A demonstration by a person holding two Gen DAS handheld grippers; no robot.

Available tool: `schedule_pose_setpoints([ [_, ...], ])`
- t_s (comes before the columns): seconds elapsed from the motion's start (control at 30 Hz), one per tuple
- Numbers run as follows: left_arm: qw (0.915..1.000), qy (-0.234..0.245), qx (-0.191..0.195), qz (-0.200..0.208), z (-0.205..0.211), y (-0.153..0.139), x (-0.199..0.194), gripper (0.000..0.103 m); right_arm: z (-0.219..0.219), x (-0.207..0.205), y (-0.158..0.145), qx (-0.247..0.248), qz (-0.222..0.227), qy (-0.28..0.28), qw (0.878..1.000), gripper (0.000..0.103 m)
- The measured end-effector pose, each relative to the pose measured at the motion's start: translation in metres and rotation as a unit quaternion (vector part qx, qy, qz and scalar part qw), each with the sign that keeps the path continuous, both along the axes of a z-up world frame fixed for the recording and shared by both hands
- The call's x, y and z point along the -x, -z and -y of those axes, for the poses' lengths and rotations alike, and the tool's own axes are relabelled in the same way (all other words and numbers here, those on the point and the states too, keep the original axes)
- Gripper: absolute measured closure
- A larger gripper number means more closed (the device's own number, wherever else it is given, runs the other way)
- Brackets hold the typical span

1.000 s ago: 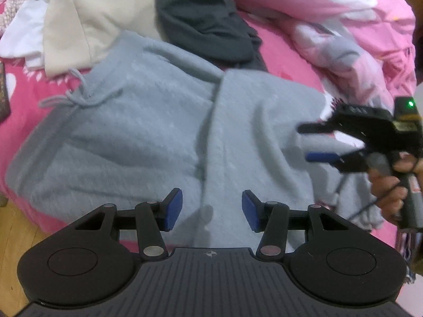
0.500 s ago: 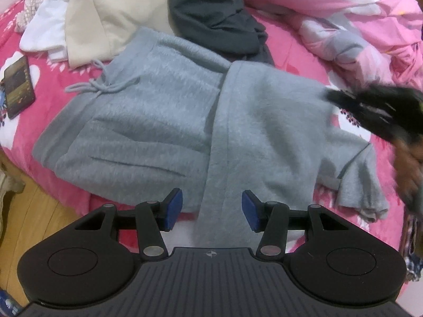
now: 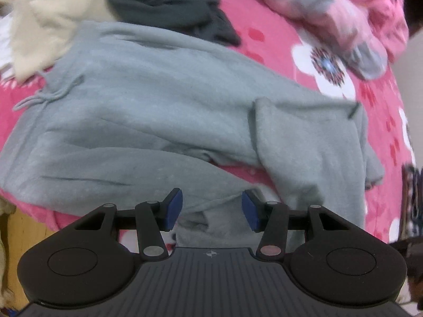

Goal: Fold clothes

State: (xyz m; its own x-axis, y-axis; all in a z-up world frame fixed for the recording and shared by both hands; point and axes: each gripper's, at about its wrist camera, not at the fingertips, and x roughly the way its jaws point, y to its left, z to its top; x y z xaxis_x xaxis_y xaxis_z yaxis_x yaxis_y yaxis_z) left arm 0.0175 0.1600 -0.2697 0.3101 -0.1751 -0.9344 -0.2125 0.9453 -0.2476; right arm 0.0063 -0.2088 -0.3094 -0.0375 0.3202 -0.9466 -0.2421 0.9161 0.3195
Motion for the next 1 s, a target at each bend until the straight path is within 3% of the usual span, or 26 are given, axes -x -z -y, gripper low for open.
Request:
schedule_pose_setpoints([
  [0.07,0.9998,0.019,-0.003,-0.004,0.009,0.001,0.0,0.054,0.012,-0.01,-0.017,-0.026,0.022,0.049,0.998,0.091],
  [0.13,0.9993,0.034,-0.011,-0.008,0.017,0.002,0.002,0.054,0.014,-0.024,-0.037,-0.047,0.058,0.074,0.994,0.074],
  [0.17,0.9991,0.039,-0.013,-0.008,0.02,0.002,0.003,0.054,0.01,-0.031,-0.047,-0.056,0.082,0.072,0.992,0.067],
  [0.23,0.999,0.041,-0.014,-0.01,0.024,0.002,0.008,0.054,-0.007,-0.044,-0.056,-0.068,0.116,0.051,0.99,0.044],
  [0.4,0.9993,0.031,-0.019,-0.012,0.032,-0.003,0.018,0.053,-0.089,-0.074,-0.04,-0.086,0.136,-0.046,0.986,0.028],
  [0.53,0.9996,0.012,-0.025,-0.01,0.031,-0.011,0.034,0.053,-0.163,-0.087,0.0,-0.066,0.105,-0.114,0.986,0.026],
  [0.57,0.9996,0.007,-0.026,-0.009,0.03,-0.013,0.039,0.053,-0.175,-0.087,0.012,-0.052,0.09,-0.124,0.987,0.027],
  [0.6,0.9996,0.002,-0.027,-0.008,0.029,-0.014,0.043,0.053,-0.186,-0.087,0.025,-0.034,0.075,-0.139,0.987,0.034],
  [0.63,0.9996,-0.003,-0.028,-0.008,0.028,-0.015,0.047,0.053,-0.193,-0.083,0.039,-0.006,0.061,-0.157,0.986,0.066],
  [0.67,0.9995,-0.008,-0.029,-0.007,0.026,-0.017,0.051,0.053,-0.196,-0.078,0.052,0.028,0.05,-0.172,0.983,0.085],
  [0.7,0.9995,-0.012,-0.029,-0.006,0.025,-0.018,0.054,0.053,-0.192,-0.074,0.057,0.045,0.044,-0.173,0.983,0.096],
  [0.8,0.9994,-0.02,-0.028,-0.002,0.023,-0.02,0.058,0.053,-0.156,-0.067,0.041,0.036,0.053,-0.131,0.989,0.098],
  [0.9,0.9996,-0.019,-0.022,0.001,0.024,-0.017,0.055,0.053,-0.096,-0.059,0.004,0.034,0.069,-0.082,0.994,0.098],
  [1.0,0.9998,-0.012,-0.015,0.007,0.027,-0.015,0.048,0.053,-0.024,-0.047,-0.042,0.017,0.069,0.002,0.997,0.098],
])
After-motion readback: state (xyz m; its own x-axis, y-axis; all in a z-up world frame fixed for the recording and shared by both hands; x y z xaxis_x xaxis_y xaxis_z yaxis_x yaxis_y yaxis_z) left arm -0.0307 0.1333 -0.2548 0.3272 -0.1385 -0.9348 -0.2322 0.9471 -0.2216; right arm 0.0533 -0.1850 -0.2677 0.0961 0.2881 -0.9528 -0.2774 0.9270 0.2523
